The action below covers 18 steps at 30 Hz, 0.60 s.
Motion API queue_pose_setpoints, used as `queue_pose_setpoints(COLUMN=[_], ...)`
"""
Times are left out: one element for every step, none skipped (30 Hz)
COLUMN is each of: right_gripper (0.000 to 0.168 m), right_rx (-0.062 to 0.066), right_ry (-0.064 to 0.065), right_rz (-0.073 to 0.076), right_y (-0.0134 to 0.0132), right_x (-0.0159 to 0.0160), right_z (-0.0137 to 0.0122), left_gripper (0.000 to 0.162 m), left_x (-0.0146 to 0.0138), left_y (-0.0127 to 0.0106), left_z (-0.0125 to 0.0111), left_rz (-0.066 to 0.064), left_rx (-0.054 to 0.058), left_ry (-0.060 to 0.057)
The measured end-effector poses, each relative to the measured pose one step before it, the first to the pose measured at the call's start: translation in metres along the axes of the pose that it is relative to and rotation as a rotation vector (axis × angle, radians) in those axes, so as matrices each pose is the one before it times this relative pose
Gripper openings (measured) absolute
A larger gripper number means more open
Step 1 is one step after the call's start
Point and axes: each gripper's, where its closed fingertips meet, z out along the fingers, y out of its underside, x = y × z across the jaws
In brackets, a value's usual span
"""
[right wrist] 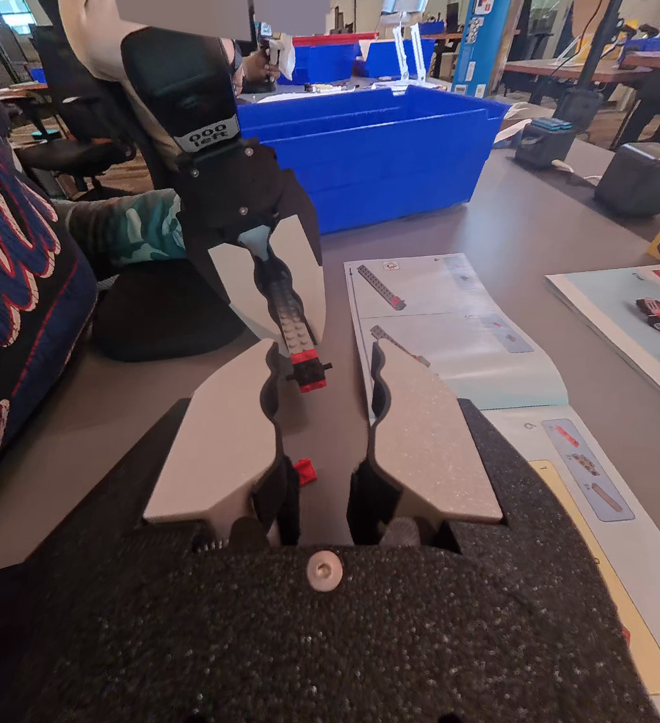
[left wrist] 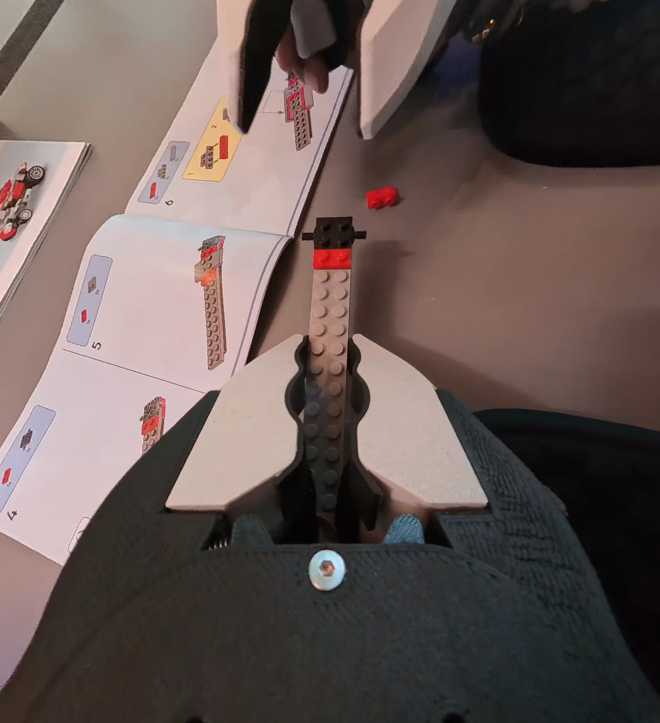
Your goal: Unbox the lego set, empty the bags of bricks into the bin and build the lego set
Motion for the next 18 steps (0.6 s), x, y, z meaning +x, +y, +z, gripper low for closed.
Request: queue_pose_setpoints(right_gripper=[0.045, 0.045, 0.045, 0.045, 0.045, 0.045, 0.045, 0.045, 0.045, 0.045, 0.044, 0.044, 0.044, 0.044, 0.044, 0.044, 0.044, 0.044], right_rx=[-0.0104, -0.0077, -0.0044, -0.0017, -0.0001, -0.0013, -0.0051, -0.0097, -0.0137, -0.0149, -0.0121, -0.0108, -0.0114, -0.0110, -0.0108, -0.0102, -0.0091, -0.0091], right_ry=[-0.0077, -0.0056, -0.0040, -0.0031, -0.0032, -0.0036, -0.0033, -0.0016, 0.0019, -0.0007, -0.0050, -0.0049, -0.0042, -0.0037, -0.0021, -0.0019, -0.0025, -0.0020], right_rz=[-0.0012, -0.0015, -0.0025, -0.0036, -0.0045, -0.0051, -0.0056, -0.0066, -0.0071, -0.0083, -0.0075, -0.0049, -0.0045, -0.0043, -0.0040, -0.0043, -0.0035, -0.0033], right_y=[0.00116, 0.00088, 0.00051, 0.00017, 0.00005, 0.00014, 0.00064, 0.00120, 0.00166, 0.00184, 0.00142, 0.00126, 0.00127, 0.00121, 0.00121, 0.00113, 0.00103, 0.00101], right_x=[-0.00098, -0.00078, -0.00066, -0.00070, -0.00082, -0.00087, -0.00100, -0.00076, -0.00022, -0.00054, -0.00122, -0.00099, -0.00099, -0.00084, -0.00048, -0.00056, -0.00054, -0.00058], right_z=[0.00092, 0.00075, 0.00040, 0.00014, 0.00000, 0.00013, 0.00025, 0.00038, 0.00060, 0.00066, 0.00098, 0.00096, 0.00104, 0.00104, 0.00091, 0.00089, 0.00082, 0.00085], left_gripper=[0.018, 0.018, 0.018, 0.018, 0.018, 0.018, 0.018, 0.018, 0.018, 0.018, 0.018, 0.018, 0.018, 0.018, 0.018, 0.018, 0.018, 0.018], left_x=[0.00027, 0.00004, -0.00010, -0.00021, -0.00005, -0.00002, 0.00014, -0.00010, -0.00022, -0.00005, -0.00002, 0.00008, 0.00033, 0.00028, 0.00019, 0.00024, 0.00012, 0.00006], left_y=[0.00042, 0.00037, 0.00021, -0.00001, -0.00015, -0.00005, 0.00001, 0.00030, 0.00025, 0.00003, -0.00001, 0.00001, 0.00022, 0.00008, 0.00007, 0.00009, 0.00003, -0.00001], left_z=[0.00034, 0.00018, 0.00016, -0.00010, -0.00005, -0.00020, -0.00013, -0.00016, -0.00001, -0.00016, 0.00002, 0.00006, 0.00009, 0.00008, 0.00007, 0.00000, -0.00006, 0.00001], left_rz=[0.0019, 0.0011, -0.0006, -0.0012, -0.0007, 0.0003, 0.0012, 0.0007, -0.0006, -0.0010, -0.0007, 0.0000, 0.0014, 0.0020, 0.0019, 0.0013, 0.0006, 0.0004], left_rx=[-0.0035, -0.0025, -0.0011, 0.0003, 0.0010, 0.0011, 0.0005, -0.0009, -0.0010, 0.0002, 0.0003, -0.0007, -0.0013, -0.0013, -0.0007, -0.0002, 0.0000, 0.0001], left_ry=[0.0010, -0.0008, -0.0012, -0.0007, -0.0002, -0.0002, -0.0001, -0.0014, -0.0011, 0.0001, 0.0005, 0.0008, 0.0015, 0.0012, 0.0009, 0.0007, 0.0006, 0.0006])
